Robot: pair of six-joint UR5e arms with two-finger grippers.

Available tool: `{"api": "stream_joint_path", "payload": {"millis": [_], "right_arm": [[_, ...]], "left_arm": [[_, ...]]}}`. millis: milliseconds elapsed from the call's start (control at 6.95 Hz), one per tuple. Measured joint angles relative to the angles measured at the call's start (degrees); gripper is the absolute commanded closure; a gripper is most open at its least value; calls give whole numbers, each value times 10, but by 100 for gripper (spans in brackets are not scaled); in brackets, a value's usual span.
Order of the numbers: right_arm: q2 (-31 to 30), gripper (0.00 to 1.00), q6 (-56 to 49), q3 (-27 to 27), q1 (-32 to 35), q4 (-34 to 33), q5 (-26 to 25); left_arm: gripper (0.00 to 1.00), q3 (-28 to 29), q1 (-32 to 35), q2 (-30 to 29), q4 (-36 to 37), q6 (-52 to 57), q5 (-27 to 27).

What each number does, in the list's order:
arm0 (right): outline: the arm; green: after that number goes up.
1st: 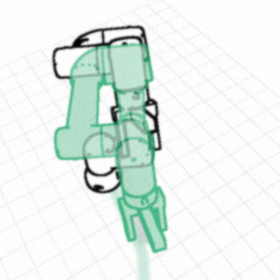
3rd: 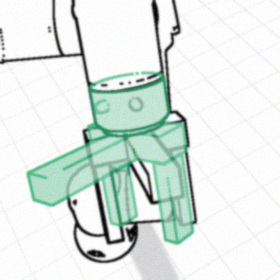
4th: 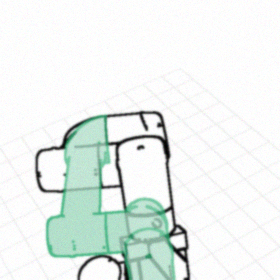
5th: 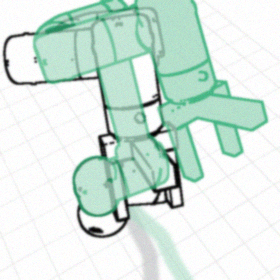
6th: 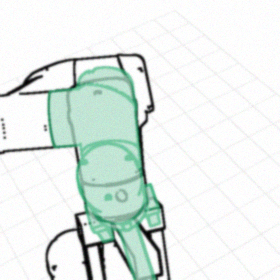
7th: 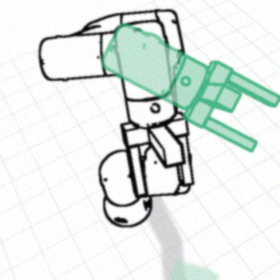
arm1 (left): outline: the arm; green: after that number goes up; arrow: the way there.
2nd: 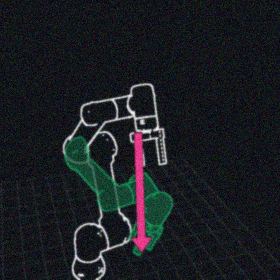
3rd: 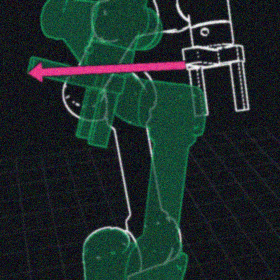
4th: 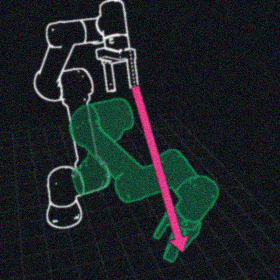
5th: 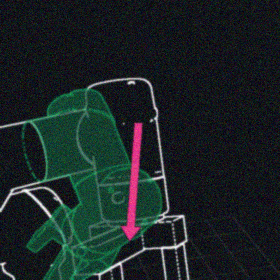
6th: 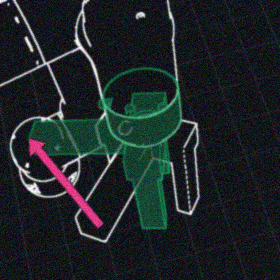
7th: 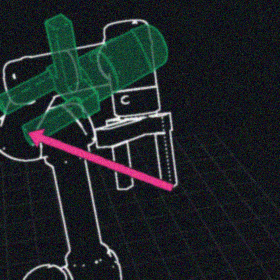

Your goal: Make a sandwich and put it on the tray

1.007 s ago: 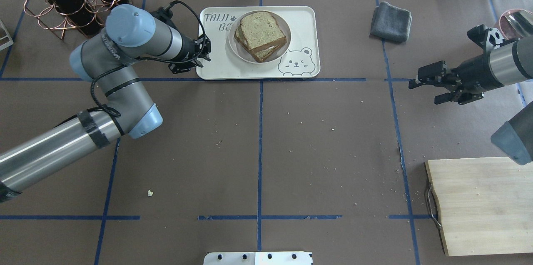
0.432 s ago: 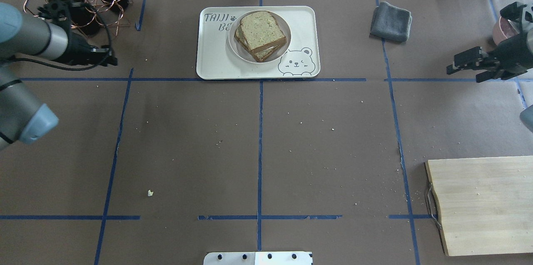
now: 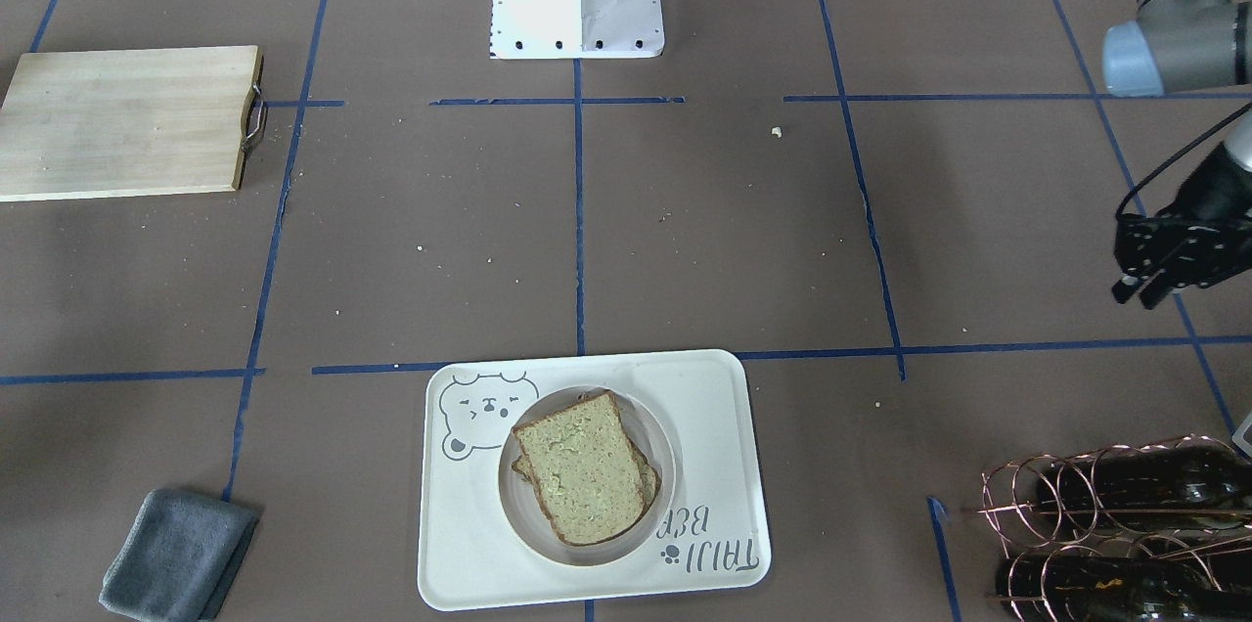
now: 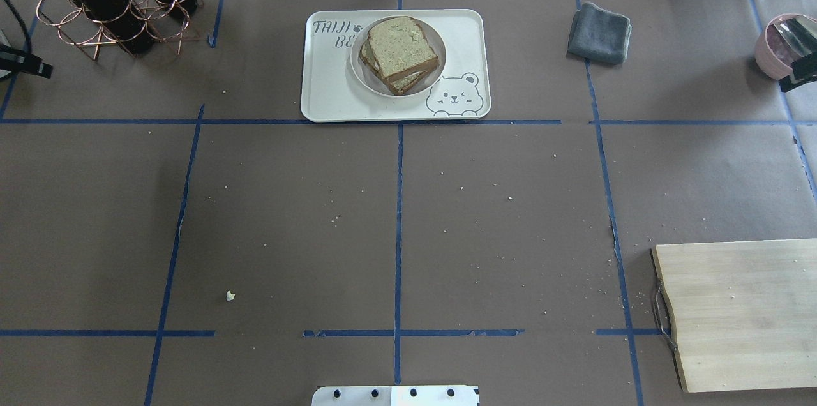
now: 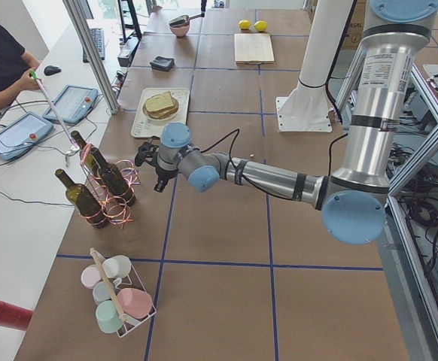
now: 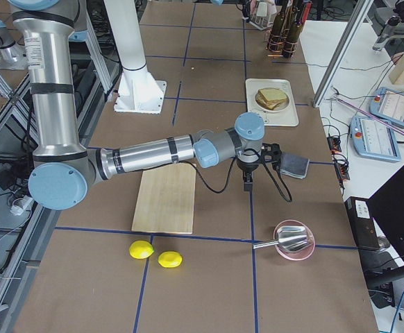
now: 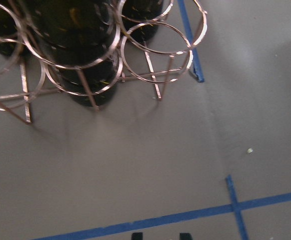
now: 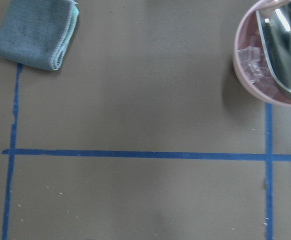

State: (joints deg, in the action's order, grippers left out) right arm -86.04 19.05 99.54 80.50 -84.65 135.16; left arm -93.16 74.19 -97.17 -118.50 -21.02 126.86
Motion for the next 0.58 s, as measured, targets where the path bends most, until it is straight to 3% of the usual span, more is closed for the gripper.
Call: {"api": "stream_joint_path", "payload": {"millis": [144,288,575], "right_arm": [[10,0,-74,3,27,-73,3],[18,0,-122,8,44,-129,9],[17,0,-160,16,54,-169,14]], "left_arm": [[58,-6,65,-11,104,116,10],[1,-7,117,-31,216,197,35],[0,-27,158,-23,349,255,114]]}}
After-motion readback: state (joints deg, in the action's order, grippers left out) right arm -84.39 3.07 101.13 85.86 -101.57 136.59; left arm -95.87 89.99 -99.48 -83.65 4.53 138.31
